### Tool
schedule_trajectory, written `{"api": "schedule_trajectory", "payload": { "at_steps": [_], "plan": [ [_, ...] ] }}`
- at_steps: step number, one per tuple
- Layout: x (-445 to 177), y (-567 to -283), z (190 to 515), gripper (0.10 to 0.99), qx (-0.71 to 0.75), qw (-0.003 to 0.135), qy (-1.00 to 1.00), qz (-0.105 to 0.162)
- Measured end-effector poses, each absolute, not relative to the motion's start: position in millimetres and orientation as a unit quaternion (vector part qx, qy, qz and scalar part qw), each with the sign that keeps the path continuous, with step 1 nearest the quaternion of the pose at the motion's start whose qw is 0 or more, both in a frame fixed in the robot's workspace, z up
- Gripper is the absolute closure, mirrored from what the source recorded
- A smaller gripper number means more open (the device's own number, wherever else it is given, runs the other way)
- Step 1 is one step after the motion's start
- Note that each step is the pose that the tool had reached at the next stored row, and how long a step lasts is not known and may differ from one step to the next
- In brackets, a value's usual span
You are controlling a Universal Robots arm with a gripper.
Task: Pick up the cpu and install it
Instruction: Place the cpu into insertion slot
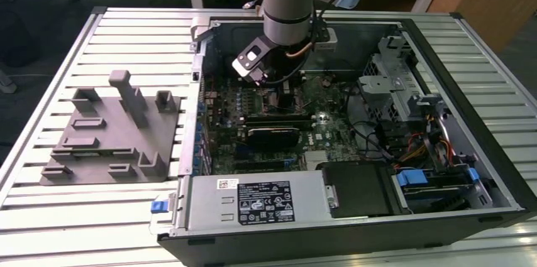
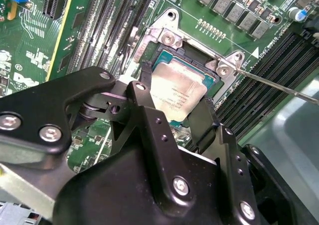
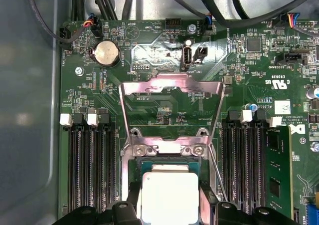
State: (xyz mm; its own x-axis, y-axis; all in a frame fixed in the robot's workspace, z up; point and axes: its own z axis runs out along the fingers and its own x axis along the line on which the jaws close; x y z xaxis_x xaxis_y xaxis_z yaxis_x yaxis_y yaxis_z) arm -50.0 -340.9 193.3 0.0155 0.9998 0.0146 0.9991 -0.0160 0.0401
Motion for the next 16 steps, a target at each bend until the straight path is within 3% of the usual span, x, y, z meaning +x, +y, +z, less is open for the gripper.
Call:
{"api": "schedule_trajectory", "payload": {
  "at_steps": [9, 11, 12, 16],
  "plan": [
    [-49.9, -340.9, 192.8, 0.545, 0.712, 0.009, 0.701, 0.019],
    [-49.9, -340.9, 192.8, 0.533, 0.712, 0.009, 0.701, 0.019],
    [-49.9, -340.9, 192.8, 0.475, 0.712, 0.009, 0.701, 0.019],
    [-49.9, -340.9, 192.7, 0.475, 0.712, 0.009, 0.701, 0.019]
  ]
}}
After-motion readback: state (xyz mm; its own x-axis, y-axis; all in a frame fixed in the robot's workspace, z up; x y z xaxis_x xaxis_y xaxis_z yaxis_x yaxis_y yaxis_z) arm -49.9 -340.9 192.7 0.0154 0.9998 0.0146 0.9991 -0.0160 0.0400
